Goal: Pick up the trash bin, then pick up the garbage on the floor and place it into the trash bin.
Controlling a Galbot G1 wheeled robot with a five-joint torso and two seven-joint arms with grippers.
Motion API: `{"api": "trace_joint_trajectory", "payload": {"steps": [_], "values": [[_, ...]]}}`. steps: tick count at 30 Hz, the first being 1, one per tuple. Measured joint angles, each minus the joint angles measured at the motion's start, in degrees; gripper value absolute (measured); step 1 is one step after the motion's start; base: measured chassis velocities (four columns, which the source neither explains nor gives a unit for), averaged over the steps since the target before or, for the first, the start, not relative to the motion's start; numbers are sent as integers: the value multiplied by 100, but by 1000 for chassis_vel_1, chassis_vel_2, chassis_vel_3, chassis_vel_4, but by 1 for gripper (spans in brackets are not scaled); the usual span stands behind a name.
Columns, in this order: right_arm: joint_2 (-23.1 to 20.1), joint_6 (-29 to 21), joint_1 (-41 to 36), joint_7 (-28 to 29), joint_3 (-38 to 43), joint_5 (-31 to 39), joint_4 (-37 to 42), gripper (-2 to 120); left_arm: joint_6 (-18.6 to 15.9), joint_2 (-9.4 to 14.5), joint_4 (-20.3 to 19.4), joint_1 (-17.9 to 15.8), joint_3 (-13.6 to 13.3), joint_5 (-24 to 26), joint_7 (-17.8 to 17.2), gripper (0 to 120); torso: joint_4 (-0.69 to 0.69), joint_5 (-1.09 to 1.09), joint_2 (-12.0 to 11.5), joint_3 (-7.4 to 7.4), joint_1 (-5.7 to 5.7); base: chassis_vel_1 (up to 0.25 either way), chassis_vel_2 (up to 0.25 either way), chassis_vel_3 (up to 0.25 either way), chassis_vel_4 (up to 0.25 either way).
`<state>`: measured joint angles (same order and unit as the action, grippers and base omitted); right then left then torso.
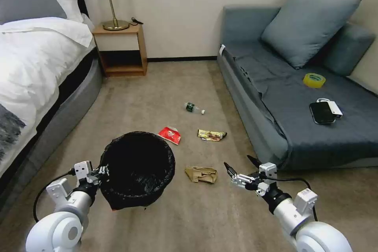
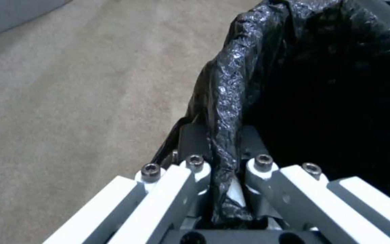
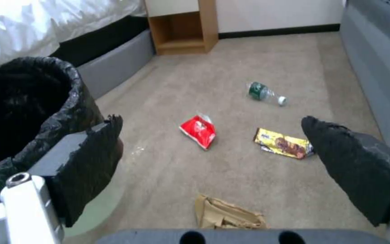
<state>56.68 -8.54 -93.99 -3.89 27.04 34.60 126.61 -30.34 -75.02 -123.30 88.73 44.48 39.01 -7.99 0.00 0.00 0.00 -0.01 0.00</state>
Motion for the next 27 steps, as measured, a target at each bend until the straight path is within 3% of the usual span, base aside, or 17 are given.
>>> {"api": "trace_joint_trajectory", "payload": {"steps": [17, 20, 27], "values": [[-3, 197, 16, -67, -94, -61, -92, 100, 5, -72, -56, 36, 24, -5, 7, 4, -1, 0, 0, 1, 0, -169, 170, 173, -166], [-51, 495, 60, -198, -226, -147, -254, 100, 6, -144, -105, 87, 63, -27, 34, 4, 1, 1, 0, 1, 0, -187, 225, 188, -197], [-340, 373, 569, -206, -870, -261, -878, 100, 40, -359, -131, 175, 109, -178, 222, 4, 0, 0, 0, 1, 0, -45, 57, 51, -46]]}}
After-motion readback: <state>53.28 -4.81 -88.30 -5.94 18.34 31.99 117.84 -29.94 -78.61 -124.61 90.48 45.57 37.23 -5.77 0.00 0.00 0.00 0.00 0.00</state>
